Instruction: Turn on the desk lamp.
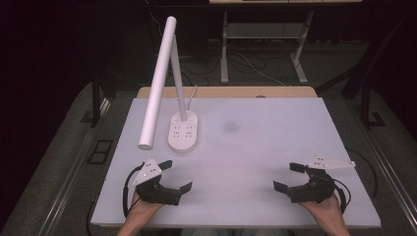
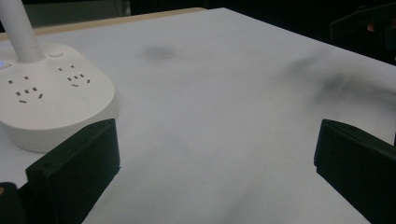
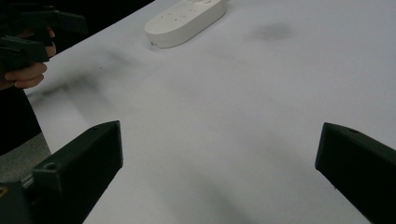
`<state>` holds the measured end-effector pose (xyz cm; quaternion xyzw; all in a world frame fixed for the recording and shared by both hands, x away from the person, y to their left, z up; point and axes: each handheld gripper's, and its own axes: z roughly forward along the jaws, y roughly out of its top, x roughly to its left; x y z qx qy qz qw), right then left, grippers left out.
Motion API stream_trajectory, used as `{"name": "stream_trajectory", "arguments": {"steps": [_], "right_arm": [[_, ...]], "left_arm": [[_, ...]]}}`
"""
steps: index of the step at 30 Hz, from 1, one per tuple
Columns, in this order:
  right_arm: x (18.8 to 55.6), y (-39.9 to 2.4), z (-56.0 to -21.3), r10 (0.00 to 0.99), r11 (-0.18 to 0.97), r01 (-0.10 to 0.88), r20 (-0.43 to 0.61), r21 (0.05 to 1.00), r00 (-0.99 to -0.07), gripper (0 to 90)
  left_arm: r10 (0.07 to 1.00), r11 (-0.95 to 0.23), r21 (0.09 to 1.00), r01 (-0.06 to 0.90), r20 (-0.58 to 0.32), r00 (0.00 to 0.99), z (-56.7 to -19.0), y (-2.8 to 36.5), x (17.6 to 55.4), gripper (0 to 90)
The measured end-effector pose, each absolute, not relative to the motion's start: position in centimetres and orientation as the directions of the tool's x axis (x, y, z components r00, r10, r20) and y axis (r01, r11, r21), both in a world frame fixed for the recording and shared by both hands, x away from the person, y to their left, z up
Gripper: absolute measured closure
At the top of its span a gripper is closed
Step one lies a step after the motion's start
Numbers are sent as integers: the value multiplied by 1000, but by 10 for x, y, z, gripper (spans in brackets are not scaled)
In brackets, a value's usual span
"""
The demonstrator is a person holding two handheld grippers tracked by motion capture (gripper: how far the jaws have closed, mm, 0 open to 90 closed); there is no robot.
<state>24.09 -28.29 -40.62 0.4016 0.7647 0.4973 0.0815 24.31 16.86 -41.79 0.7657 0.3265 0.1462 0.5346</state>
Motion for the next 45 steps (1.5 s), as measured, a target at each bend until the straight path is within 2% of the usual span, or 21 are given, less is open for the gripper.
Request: {"name": "stream_trajectory", "arguments": {"steps": [31, 45], "right_arm": [[243, -284, -405, 693, 219, 570, 284, 792, -662, 2], [256, -273, -389, 675, 251, 559, 271, 790, -686, 2]], "left_arm": [[629, -249, 903, 351, -125, 767, -420, 165, 243, 0], [628, -254, 900, 355, -126, 768, -420, 165, 243, 0]]}}
